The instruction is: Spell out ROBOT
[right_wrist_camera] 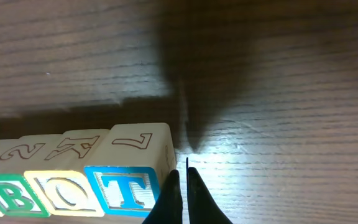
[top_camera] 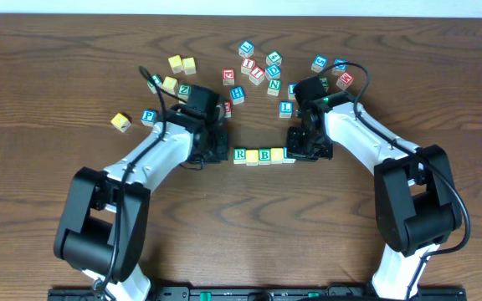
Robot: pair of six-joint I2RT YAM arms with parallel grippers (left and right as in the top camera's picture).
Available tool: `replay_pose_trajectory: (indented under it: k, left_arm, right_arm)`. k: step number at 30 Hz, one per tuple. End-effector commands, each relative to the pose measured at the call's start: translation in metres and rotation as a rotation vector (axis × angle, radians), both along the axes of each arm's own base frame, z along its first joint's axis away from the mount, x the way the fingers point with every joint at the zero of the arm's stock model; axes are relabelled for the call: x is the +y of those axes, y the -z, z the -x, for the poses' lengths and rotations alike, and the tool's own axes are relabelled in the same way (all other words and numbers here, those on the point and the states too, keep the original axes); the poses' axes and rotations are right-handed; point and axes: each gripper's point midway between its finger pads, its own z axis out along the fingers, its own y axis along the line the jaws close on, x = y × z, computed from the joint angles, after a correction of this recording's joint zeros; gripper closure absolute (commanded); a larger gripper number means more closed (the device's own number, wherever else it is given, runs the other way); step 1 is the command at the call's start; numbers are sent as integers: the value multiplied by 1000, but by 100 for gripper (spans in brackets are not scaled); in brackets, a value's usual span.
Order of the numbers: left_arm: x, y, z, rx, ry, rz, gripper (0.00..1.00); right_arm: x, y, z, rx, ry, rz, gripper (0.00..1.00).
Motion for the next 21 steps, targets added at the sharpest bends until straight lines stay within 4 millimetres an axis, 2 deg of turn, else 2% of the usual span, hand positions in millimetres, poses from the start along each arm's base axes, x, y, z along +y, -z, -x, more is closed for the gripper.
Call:
replay_pose_trajectory:
  k: [1, 4, 6, 10, 21]
  left_arm:
    - [-14, 7, 6, 4, 55, 6, 92]
    - [-16, 10, 7, 8, 60, 5, 92]
    - [-16, 10, 7, 8, 60, 5, 92]
    - [-16, 10, 6, 6, 60, 6, 92]
    - [-25, 5, -14, -81, 61, 40, 92]
  right_arm:
    - [10, 3, 4, 12, -23, -31, 99]
    - [17, 3, 5, 2, -41, -35, 99]
    - [32, 1, 4, -17, -61, -69, 99]
    - [38, 1, 4, -27, -67, -73, 99]
    - [50, -4, -23, -132, -32, -123, 99]
